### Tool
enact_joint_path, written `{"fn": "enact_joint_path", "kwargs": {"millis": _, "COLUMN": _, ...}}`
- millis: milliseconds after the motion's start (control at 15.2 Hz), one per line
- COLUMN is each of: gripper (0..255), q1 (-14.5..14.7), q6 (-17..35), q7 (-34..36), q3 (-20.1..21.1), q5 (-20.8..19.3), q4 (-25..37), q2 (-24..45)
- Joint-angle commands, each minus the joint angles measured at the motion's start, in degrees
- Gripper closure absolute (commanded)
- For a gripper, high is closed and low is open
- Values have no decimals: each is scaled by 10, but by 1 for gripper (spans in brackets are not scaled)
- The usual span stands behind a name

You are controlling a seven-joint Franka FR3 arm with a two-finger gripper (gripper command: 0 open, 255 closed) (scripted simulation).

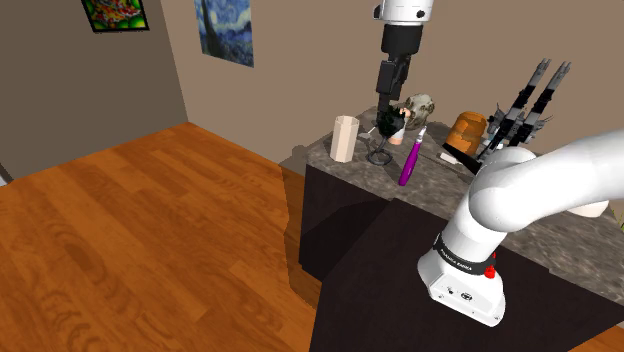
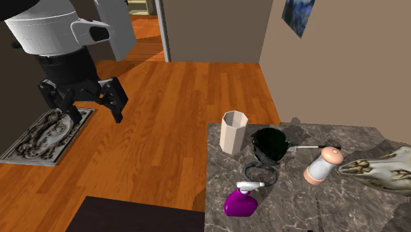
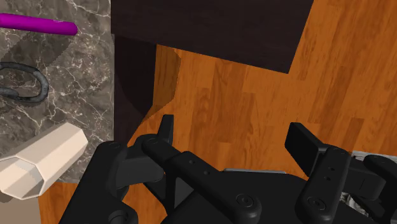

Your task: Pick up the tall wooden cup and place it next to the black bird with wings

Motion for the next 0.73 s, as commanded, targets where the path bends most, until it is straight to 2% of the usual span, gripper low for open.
{"fn": "enact_joint_path", "kwargs": {"millis": 0, "gripper": 0, "q1": 0, "q6": 0, "q7": 0, "q3": 0, "q5": 0, "q4": 0, "q2": 0}}
{"fn": "enact_joint_path", "kwargs": {"millis": 660, "gripper": 0, "q1": -30, "q6": 159, "q7": -99, "q3": -80, "q5": -56, "q4": -23, "q2": 123}}
